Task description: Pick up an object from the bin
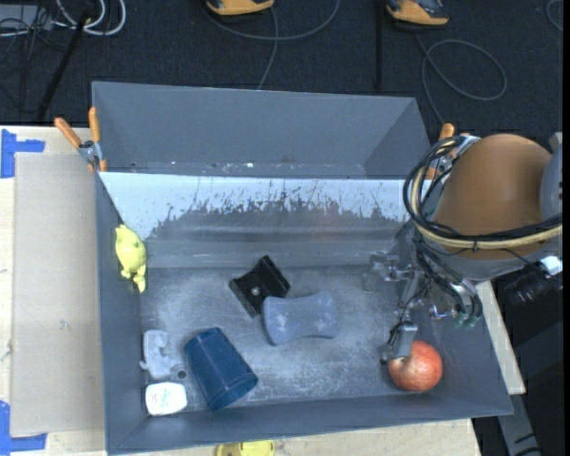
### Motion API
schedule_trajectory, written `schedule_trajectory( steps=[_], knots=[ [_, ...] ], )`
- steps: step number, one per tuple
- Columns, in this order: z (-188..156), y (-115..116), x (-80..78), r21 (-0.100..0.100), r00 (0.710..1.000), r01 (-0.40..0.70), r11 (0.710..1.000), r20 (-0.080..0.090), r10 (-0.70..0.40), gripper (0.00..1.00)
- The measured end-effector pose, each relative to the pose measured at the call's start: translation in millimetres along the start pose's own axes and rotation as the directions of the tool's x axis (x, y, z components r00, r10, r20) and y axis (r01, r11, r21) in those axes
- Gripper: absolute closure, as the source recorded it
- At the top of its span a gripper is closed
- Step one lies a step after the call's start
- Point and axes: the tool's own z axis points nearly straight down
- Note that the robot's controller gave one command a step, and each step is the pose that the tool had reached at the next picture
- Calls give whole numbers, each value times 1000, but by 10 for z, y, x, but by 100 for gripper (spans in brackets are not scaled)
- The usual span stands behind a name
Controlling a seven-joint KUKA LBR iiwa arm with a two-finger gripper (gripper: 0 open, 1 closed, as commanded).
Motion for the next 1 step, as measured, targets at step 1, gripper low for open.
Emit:
schedule_trajectory(
  steps=[1],
  knots=[
    [-43, 2, -16, 1, 1000, 2, 1000, 8, -2, 0]
  ],
)
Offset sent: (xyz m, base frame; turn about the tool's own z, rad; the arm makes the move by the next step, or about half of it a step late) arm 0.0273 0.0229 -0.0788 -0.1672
